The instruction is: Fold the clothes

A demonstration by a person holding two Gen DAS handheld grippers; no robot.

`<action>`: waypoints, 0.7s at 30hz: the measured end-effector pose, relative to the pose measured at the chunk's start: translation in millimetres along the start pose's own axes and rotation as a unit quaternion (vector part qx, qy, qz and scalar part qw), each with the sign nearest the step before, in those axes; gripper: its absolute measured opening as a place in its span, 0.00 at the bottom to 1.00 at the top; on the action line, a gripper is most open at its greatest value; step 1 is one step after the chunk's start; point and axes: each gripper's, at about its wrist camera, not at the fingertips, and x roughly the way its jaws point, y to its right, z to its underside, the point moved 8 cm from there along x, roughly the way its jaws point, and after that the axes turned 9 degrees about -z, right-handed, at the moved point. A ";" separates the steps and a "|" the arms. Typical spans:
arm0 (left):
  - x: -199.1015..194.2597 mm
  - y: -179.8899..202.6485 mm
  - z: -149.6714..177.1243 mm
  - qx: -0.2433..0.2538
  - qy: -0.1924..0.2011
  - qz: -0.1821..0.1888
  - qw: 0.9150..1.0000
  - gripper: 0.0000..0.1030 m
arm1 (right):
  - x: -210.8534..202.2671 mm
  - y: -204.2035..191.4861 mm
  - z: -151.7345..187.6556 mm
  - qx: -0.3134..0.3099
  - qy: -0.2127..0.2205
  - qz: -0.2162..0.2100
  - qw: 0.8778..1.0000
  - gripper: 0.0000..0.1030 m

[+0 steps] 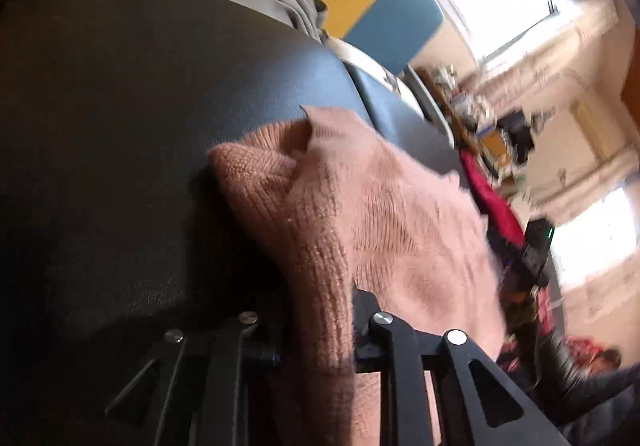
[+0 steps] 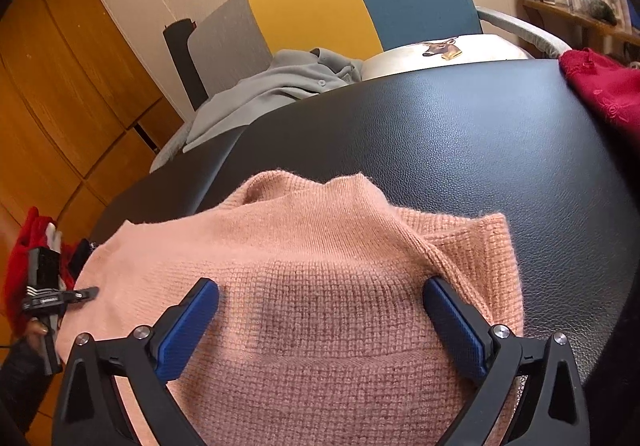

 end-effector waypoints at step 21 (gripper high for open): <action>-79.3 49.4 -56.2 -0.048 0.034 0.037 0.998 0.14 | -21.5 -67.5 57.6 -0.227 -0.309 -0.099 0.918 1.00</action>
